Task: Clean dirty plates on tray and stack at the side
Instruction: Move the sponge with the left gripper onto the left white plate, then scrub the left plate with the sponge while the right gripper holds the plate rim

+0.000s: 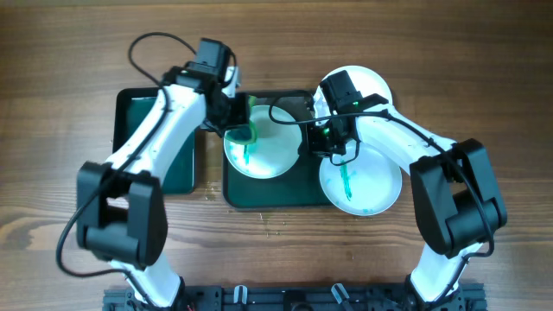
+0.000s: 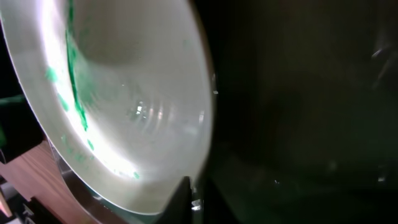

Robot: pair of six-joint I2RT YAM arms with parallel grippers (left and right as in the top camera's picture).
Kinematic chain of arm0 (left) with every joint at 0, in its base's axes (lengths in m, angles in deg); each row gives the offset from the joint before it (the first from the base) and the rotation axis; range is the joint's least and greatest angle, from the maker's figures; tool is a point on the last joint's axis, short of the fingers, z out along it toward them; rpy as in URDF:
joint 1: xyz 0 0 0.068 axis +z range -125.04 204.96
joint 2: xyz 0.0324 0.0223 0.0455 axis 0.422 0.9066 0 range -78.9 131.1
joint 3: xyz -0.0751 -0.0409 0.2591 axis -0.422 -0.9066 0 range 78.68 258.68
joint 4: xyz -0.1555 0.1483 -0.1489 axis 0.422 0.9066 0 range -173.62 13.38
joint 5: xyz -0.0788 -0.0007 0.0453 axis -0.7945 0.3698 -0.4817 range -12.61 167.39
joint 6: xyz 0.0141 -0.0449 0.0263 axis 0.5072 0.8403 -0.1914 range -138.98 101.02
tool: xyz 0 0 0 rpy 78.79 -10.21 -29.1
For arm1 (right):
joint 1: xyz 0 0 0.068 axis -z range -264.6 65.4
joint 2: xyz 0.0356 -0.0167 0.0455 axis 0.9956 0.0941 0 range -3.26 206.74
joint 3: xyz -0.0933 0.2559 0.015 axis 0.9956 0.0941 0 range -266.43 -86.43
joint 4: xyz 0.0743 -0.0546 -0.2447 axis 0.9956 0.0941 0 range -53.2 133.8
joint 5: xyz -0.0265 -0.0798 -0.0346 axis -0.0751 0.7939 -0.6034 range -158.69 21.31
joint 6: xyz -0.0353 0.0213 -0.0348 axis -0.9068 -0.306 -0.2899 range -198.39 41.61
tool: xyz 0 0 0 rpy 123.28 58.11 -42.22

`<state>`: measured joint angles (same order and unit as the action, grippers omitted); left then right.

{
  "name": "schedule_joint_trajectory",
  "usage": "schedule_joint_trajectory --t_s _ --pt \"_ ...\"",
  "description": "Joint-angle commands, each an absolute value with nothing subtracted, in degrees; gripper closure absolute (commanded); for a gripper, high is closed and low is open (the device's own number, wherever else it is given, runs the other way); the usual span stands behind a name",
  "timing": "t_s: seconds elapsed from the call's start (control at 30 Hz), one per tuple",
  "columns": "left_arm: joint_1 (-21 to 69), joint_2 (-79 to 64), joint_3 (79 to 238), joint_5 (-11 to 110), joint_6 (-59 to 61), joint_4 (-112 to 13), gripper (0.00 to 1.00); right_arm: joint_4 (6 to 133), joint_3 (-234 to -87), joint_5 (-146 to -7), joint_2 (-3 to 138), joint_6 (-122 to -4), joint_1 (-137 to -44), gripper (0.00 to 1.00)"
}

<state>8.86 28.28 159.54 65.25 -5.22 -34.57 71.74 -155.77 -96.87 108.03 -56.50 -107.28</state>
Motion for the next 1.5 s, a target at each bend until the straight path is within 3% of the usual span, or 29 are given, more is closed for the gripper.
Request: schedule_joint_trajectory --t_s 0.0,0.27,0.53,0.77,0.83,0.93,1.07,1.2,1.3,1.47 --pt "6.8 32.8 160.0 64.0 -4.6 -34.8 0.96 71.5 -155.3 -96.5 108.1 -56.7 -107.1 0.96" --pt "6.1 36.6 160.0 69.8 -3.1 -32.2 0.96 71.8 -155.3 -95.5 108.1 -55.7 -107.1 0.96" --pt "4.2 37.2 158.0 68.3 -3.1 -31.2 0.96 71.8 -155.3 -95.5 108.0 -55.2 -107.1 0.96" --pt "1.6 38.4 156.4 45.6 -13.1 -35.1 0.96 71.8 -155.3 -95.5 108.1 -54.8 -107.1 0.96" --pt "1.6 38.4 156.4 44.2 -13.2 -36.4 0.96 71.9 -155.3 -95.5 108.1 -54.8 -107.1 0.96" --pt "2.1 38.4 156.4 47.8 -11.4 -38.4 0.96 72.3 -155.3 -95.5 108.1 -54.8 -107.1 0.96" --pt "3.6 38.4 156.5 72.8 1.9 -39.0 0.96 72.3 -155.3 -95.5 108.1 -54.8 -107.1 0.96" --pt "3.9 38.3 158.3 85.3 5.3 -35.9 0.96 72.3 -155.3 -95.2 108.1 -54.8 -107.1 0.96" --pt "3.5 38.3 159.9 88.7 5.3 -34.5 0.96 72.9 -155.3 -94.1 108.1 -54.3 -107.1 0.95" --pt "2.3 38.3 160.2 83.3 5.3 -33.8 0.96 73.8 -155.3 -93.6 108.1 -54.2 -107.1 0.96"
